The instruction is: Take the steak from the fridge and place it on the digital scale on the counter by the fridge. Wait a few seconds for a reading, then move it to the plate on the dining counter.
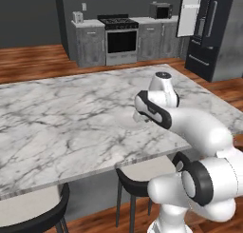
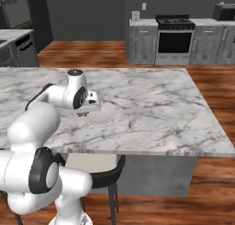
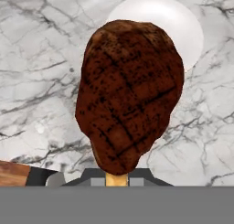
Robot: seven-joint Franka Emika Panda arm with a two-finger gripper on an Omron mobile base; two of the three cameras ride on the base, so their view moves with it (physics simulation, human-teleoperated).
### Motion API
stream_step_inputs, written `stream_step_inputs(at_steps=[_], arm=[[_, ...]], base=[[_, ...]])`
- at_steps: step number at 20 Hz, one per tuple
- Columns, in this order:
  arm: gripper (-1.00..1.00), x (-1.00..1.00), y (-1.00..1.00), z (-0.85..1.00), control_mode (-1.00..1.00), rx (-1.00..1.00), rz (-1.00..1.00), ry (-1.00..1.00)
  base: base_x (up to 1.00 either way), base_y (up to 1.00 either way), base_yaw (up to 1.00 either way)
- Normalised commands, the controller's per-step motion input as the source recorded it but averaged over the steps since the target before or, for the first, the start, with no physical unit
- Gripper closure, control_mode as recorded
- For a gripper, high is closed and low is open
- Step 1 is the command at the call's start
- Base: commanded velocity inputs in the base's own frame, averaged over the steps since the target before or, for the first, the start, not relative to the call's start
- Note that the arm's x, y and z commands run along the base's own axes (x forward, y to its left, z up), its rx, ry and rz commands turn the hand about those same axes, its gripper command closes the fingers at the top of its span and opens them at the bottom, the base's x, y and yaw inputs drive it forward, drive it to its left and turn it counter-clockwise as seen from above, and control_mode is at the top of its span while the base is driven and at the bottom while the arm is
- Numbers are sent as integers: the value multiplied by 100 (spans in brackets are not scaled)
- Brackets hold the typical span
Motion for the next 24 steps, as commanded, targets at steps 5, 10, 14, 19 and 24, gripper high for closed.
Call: stream_step_inputs(at_steps=[5,10,14,19,24], arm=[[100,79,22,0,-100,-14,1,37],[100,21,1,-13,-100,-6,0,15],[100,0,0,-52,-100,0,0,0],[100,21,0,-63,-100,0,0,-5],[100,41,-6,-15,-100,1,0,-8]], base=[[0,0,0],[0,0,0],[0,0,0],[0,0,0],[0,0,0]])
